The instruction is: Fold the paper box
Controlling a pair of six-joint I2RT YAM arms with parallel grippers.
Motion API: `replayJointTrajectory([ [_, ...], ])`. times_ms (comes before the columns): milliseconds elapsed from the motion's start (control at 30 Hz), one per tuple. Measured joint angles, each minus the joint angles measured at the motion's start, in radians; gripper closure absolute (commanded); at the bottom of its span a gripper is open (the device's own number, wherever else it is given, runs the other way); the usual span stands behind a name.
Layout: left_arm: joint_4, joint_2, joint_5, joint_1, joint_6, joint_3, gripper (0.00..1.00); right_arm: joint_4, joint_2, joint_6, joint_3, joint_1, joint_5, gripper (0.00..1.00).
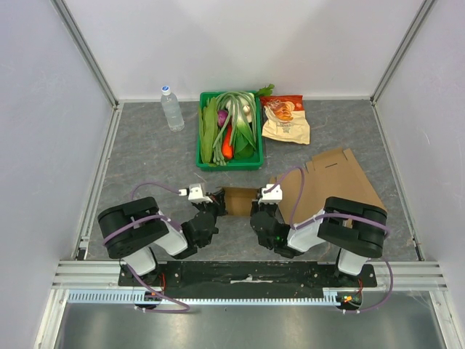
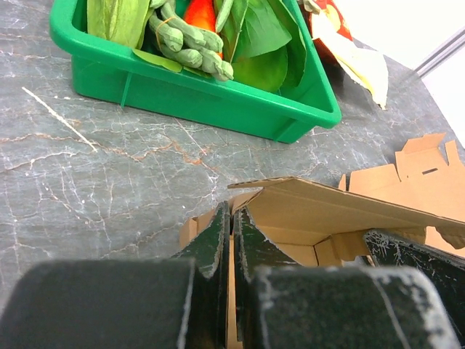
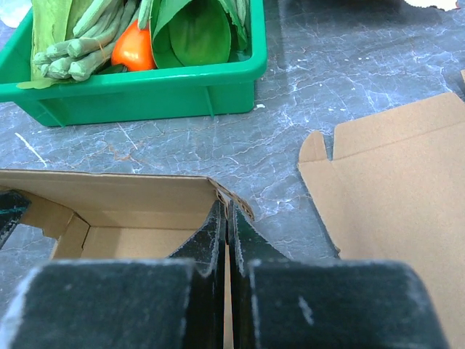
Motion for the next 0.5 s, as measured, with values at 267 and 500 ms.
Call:
replayJointTrajectory([
  [267, -0.007, 0.000, -0.063, -0.042, -0.048, -0.007, 0.98, -0.044, -0.020, 0.039, -0.006, 0.016, 0.009, 0.94],
  [500, -0.005, 0.000, -0.091, -0.063, -0.052, -0.015, 0.98, -0.198, -0.060, 0.066, 0.010, 0.023, -0.017, 0.87],
])
